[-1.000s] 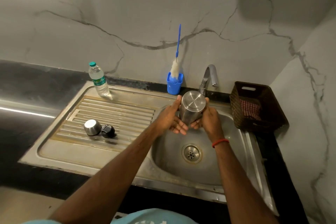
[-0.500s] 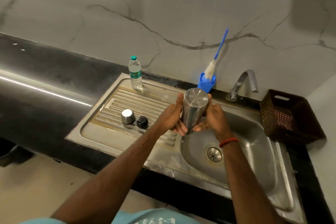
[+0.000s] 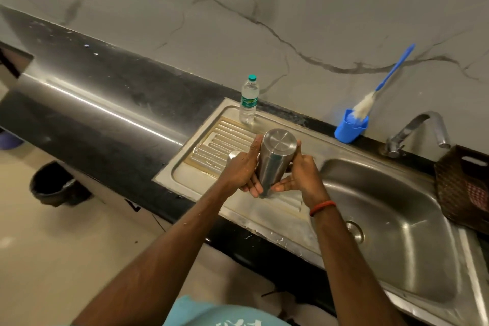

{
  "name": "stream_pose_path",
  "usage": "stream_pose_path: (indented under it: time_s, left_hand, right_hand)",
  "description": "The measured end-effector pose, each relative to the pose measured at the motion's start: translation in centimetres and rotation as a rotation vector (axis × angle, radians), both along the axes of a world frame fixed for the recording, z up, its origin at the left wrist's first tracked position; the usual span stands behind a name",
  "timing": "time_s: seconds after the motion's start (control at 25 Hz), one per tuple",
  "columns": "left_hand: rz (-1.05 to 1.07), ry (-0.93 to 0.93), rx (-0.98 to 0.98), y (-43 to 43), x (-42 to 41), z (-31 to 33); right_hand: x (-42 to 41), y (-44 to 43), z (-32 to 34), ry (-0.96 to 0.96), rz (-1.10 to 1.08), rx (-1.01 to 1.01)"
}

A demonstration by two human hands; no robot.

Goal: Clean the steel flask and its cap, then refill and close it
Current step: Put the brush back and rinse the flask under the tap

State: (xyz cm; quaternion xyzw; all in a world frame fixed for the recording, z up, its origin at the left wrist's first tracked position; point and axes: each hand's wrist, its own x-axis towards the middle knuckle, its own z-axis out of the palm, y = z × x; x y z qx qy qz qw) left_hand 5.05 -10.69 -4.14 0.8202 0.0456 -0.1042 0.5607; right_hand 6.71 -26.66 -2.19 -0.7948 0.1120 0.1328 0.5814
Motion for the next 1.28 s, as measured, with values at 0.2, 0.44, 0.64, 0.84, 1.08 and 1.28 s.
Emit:
stream_pose_path:
  time_s: [0.2,0.44,0.64,0.84,1.08,1.28]
  left_hand:
    - [0.079,0.006,0.023,5.2,-0.3,-1.3]
    - [0.213,-0.005,0.017,10.2,-0.4,-2.5]
    - [0.251,0.026,0.013,12.6,-0.8,-2.8]
    - [0.304,0.101,-0.019,13.7,-0.5,-2.6]
    - [0.317,0.191,-0.046,15.0,-0.6,-3.0]
    - [0.342,0.198,-0.098,15.9,-0.9,-3.6]
  right_hand:
    - [-0.2,5.2,-0.3,0.044,0.019,0.077]
    - [1.0,10.5,-1.0,0.098,0.146,0.093]
    - [1.8,12.9,-1.8,0.162,0.226,0.101]
    - [2.1,14.1,-2.1,0.166,0.248,0.118]
    - [2.2,15.4,-3.4,0.205,0.255,0.129]
    - [2.4,16.2,-4.0,0.195,0.27,0.143]
